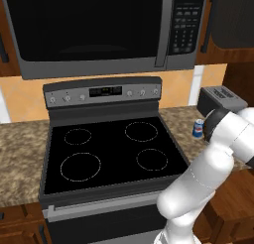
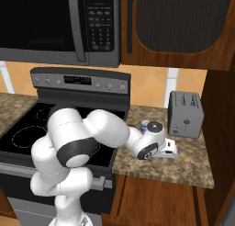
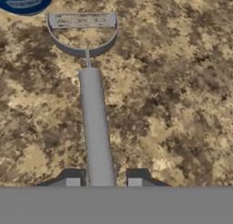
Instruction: Pick the peeler from the drawer and place it on the counter.
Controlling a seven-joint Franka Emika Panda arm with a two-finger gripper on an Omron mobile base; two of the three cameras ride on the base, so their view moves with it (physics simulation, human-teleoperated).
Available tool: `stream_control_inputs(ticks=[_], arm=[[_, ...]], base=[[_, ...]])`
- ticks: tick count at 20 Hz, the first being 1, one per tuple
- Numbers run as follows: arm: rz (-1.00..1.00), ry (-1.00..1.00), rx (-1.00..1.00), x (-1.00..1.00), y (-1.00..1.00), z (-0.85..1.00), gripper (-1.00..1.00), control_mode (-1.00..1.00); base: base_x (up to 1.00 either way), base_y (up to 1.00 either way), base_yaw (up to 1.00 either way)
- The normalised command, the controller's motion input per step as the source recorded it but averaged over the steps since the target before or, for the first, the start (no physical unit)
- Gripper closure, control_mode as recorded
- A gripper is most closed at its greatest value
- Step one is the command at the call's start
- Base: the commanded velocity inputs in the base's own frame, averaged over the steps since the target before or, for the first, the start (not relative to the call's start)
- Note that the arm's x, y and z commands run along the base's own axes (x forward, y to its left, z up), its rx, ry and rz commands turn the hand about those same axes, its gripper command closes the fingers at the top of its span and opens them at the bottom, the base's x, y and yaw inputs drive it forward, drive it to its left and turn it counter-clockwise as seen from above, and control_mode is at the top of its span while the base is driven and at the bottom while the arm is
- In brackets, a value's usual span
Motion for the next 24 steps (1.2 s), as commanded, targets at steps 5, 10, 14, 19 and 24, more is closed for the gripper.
stream_control_inputs(ticks=[5,10,14,19,24], arm=[[0.00,0.00,0.00,0.00,0.00,0.00,-1.00,-1.00],[0.00,-0.03,0.00,-0.13,0.04,0.23,-1.00,-1.00],[0.00,-0.01,0.00,-0.39,0.61,0.74,-1.00,-1.00],[0.00,0.00,-0.06,-0.50,1.00,0.54,-1.00,-1.00],[0.00,0.00,-0.08,-0.50,1.00,0.40,-1.00,-1.00]], base=[[0.00,0.00,0.00],[0.00,0.00,0.00],[0.00,0.00,0.00],[0.00,0.00,0.00],[0.00,0.00,0.00]])
